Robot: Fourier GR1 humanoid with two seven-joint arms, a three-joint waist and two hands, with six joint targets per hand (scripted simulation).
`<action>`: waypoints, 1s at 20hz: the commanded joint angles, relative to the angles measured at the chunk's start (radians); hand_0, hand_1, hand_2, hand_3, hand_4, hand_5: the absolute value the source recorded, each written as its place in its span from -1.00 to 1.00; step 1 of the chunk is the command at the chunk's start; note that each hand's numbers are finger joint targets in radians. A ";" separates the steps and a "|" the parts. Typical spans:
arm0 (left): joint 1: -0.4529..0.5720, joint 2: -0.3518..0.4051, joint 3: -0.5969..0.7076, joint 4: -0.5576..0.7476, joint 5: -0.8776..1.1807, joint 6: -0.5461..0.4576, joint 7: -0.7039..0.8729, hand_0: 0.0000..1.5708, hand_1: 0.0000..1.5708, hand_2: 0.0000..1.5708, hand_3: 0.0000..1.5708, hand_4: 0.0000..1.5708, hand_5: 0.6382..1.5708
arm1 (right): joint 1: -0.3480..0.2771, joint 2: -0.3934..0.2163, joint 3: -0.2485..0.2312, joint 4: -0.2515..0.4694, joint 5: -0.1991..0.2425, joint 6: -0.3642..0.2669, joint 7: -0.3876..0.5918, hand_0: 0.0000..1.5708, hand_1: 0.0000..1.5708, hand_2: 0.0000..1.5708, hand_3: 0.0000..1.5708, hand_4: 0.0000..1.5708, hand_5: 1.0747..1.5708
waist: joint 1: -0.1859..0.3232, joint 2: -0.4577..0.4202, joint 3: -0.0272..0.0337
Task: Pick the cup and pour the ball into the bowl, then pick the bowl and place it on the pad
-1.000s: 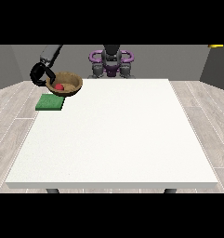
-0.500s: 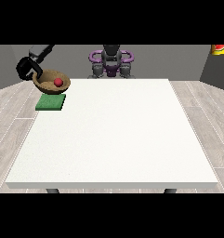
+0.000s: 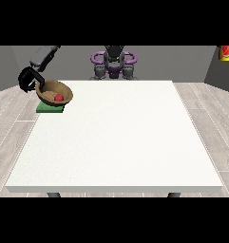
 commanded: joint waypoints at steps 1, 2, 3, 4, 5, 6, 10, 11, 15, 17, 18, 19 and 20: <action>-0.002 -0.043 -0.052 -0.075 -0.008 0.033 0.025 -1.00 -1.00 -1.00 -1.00 0.54 0.97 | -0.024 0.048 -0.015 0.060 -0.003 -0.054 -0.018 1.00 1.00 1.00 -0.32 0.31 1.00 | 0.031 -0.013 0.0009; 0.036 -0.037 -0.033 0.007 -0.047 0.037 -0.071 -1.00 -1.00 -1.00 -1.00 0.53 0.97 | -0.021 0.069 0.021 -0.008 0.003 -0.041 0.025 1.00 1.00 1.00 -0.32 0.29 1.00 | -0.004 -0.024 -0.0004; 0.014 -0.001 -0.022 -0.017 0.001 -0.015 -0.034 -1.00 -1.00 -1.00 -1.00 0.53 0.97 | -0.028 0.035 -0.025 0.058 -0.017 -0.025 -0.034 1.00 1.00 1.00 -0.26 0.29 1.00 | 0.032 0.028 0.0004; -0.007 0.003 -0.028 -0.016 0.004 0.015 0.006 -1.00 -1.00 -1.00 -1.00 0.53 0.97 | -0.049 -0.004 -0.022 0.057 -0.022 0.019 0.009 1.00 1.00 1.00 -0.30 0.30 1.00 | 0.010 -0.003 0.0004; -0.011 -0.023 -0.042 -0.053 0.011 0.034 0.027 -1.00 -1.00 -1.00 -1.00 0.53 0.97 | -0.039 0.017 -0.036 0.095 -0.032 0.021 -0.032 1.00 1.00 1.00 -0.25 0.28 1.00 | 0.021 0.011 0.0009; -0.002 -0.028 -0.047 -0.029 -0.011 0.051 0.017 -1.00 -1.00 -1.00 -1.00 0.53 0.97 | -0.045 0.024 -0.044 0.068 -0.047 -0.006 0.021 1.00 1.00 1.00 -0.24 0.26 1.00 | -0.012 -0.022 0.0004; 0.004 0.008 -0.035 -0.063 0.038 0.010 0.070 -1.00 -1.00 -1.00 -1.00 0.52 0.98 | -0.013 -0.023 -0.083 0.150 -0.038 -0.065 -0.002 1.00 1.00 1.00 0.48 -0.76 0.94 | 0.034 -0.023 0.0009; 0.005 0.016 -0.015 -0.023 0.024 0.014 -0.003 -1.00 -1.00 -1.00 -1.00 0.51 0.98 | -0.013 -0.046 -0.070 0.126 -0.032 -0.031 -0.010 1.00 1.00 1.00 0.47 -1.00 0.92 | 0.005 0.014 0.0002; -0.006 0.026 -0.015 -0.022 0.032 0.025 0.001 -1.00 -1.00 -1.00 -1.00 0.52 0.98 | -0.047 -0.060 -0.098 0.128 -0.042 -0.086 -0.044 0.95 0.95 0.84 0.12 -1.00 0.93 | 0.008 0.026 0.0004; -0.009 0.047 -0.005 0.018 0.035 0.003 -0.030 -1.00 -1.00 -1.00 -1.00 0.51 0.98 | -0.072 -0.033 -0.105 0.117 -0.055 -0.107 -0.055 0.89 0.89 0.78 0.02 -1.00 0.89 | 0.014 0.056 0.0003; 0.011 0.068 0.009 0.031 0.050 -0.030 -0.028 -1.00 -1.00 -1.00 -1.00 0.52 0.98 | -0.032 -0.045 -0.109 0.130 -0.058 -0.080 -0.072 0.86 0.86 0.77 0.01 -1.00 0.87 | 0.010 0.037 0.0003; 0.028 -0.002 -0.039 -0.025 0.004 0.041 -0.035 -1.00 -1.00 -1.00 -1.00 0.51 0.98 | -0.054 0.020 -0.098 0.133 -0.053 -0.140 -0.073 0.85 0.85 0.77 0.02 -1.00 0.86 | 0.025 0.022 0.0005; 0.031 0.015 -0.021 0.001 -0.005 0.019 -0.109 -1.00 -1.00 -1.00 -1.00 0.51 0.98 | -0.067 0.018 -0.104 0.120 -0.065 -0.128 -0.078 0.86 0.86 0.80 0.06 -1.00 0.85 | 0.026 0.064 0.0001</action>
